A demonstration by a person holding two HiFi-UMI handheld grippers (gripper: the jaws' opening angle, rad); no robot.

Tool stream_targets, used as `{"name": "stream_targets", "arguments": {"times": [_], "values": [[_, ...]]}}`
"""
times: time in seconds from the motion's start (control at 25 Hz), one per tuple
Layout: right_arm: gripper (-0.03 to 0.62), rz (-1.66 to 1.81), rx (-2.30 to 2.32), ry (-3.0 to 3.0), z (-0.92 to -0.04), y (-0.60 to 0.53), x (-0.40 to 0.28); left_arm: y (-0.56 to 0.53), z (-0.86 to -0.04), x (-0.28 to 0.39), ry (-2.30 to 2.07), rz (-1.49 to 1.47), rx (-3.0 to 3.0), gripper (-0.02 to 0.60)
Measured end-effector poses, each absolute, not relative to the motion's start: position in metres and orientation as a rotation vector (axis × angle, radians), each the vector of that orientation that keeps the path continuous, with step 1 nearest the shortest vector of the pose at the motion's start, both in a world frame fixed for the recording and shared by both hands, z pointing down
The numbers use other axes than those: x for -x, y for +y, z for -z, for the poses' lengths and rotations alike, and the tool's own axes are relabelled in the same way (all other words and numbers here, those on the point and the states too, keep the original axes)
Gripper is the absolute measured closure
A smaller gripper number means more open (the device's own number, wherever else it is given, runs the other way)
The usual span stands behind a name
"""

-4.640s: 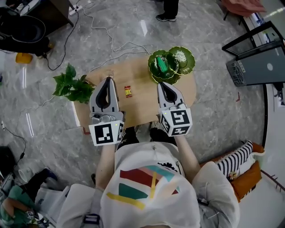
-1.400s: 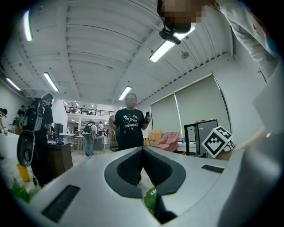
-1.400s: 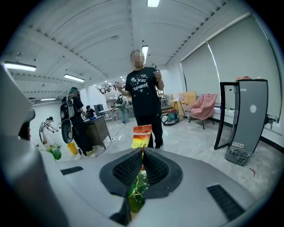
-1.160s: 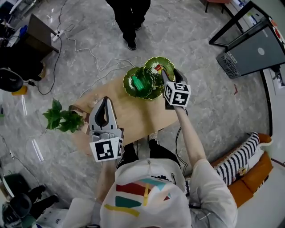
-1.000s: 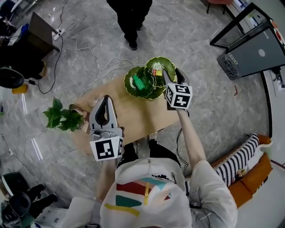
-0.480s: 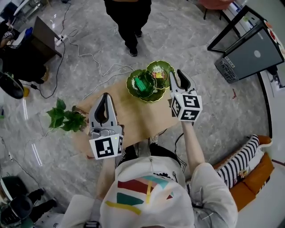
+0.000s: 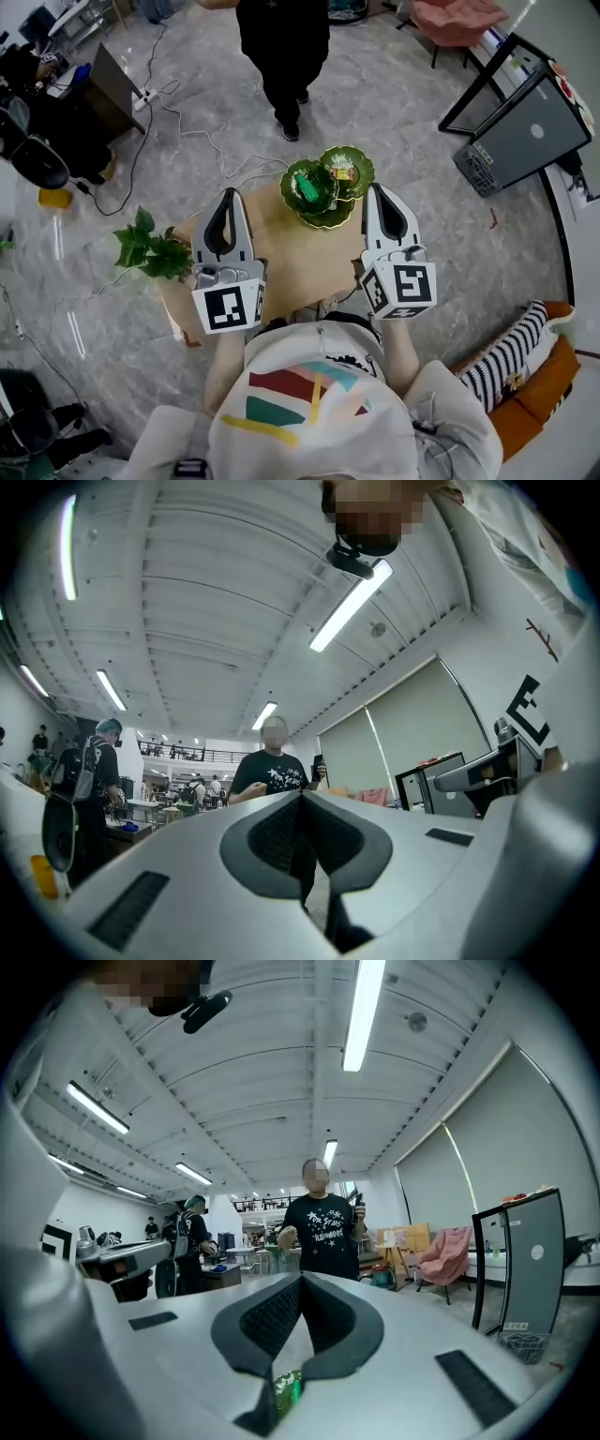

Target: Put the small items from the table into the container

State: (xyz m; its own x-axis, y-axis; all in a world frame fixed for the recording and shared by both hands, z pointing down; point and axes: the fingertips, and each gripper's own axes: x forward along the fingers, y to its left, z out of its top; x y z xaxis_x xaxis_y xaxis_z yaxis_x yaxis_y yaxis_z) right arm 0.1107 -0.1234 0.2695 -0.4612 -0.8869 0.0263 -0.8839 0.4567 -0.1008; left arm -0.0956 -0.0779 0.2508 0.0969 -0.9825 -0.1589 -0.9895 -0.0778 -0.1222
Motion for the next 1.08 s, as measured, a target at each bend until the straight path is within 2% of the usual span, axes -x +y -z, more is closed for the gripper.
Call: {"name": "stream_targets", "arguments": {"times": [0.4, 1.08], "values": [[0.582, 0.121, 1.529, 2.707, -0.266, -0.114, -0.079, -0.065, -0.239, 0.12, 2.026, -0.06, 2.097, 0.575], [0.582, 0.132, 1.538, 2.706, -0.267, -0.111, -0.083, -0.06, -0.242, 0.12, 2.027, -0.063, 2.112, 0.575]]}}
